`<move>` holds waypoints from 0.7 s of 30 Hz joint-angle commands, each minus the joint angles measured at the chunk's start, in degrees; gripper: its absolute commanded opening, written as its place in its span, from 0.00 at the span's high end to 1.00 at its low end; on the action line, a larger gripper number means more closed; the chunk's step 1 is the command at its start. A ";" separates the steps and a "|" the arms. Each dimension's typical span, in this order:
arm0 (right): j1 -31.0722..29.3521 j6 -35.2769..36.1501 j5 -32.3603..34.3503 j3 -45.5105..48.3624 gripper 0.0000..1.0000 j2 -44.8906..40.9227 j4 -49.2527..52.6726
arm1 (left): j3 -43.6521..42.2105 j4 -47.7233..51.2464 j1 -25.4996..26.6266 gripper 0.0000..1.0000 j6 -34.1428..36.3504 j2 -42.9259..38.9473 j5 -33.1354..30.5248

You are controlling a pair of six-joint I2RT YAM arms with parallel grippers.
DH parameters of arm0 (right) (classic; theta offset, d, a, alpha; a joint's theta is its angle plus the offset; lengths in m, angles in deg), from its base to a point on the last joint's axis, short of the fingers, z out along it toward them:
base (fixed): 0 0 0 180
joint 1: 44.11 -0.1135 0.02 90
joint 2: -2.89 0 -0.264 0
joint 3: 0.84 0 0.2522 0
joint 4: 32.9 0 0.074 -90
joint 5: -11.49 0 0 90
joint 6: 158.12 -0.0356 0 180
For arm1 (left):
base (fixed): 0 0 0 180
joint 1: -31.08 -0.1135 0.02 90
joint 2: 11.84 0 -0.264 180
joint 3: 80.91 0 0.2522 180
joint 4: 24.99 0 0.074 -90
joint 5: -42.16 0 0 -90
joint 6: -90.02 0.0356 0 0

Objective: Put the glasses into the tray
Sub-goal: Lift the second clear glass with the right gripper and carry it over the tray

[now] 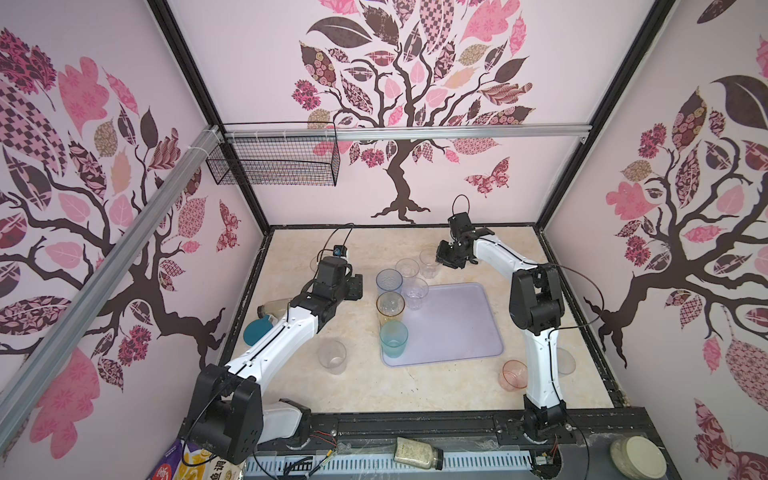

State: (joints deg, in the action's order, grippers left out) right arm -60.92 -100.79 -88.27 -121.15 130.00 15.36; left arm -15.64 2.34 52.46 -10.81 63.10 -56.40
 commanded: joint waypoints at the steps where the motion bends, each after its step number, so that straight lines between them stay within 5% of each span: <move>1: -0.23 0.99 0.94 -0.34 0.79 0.20 0.98 | -1.49 -0.96 -0.01 0.29 0.54 0.24 -0.07; 9: -0.23 1.73 1.34 2.33 0.95 -5.43 1.01 | -1.53 -0.99 0.01 0.30 0.55 -0.01 -0.05; 21: -0.24 2.38 2.07 5.21 1.00 -15.49 2.40 | -1.81 -1.08 0.06 0.30 0.09 -1.10 -0.71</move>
State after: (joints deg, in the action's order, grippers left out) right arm -60.92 -99.17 -86.65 -116.08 120.77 16.76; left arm -16.19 1.99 52.44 -10.64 63.10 -56.55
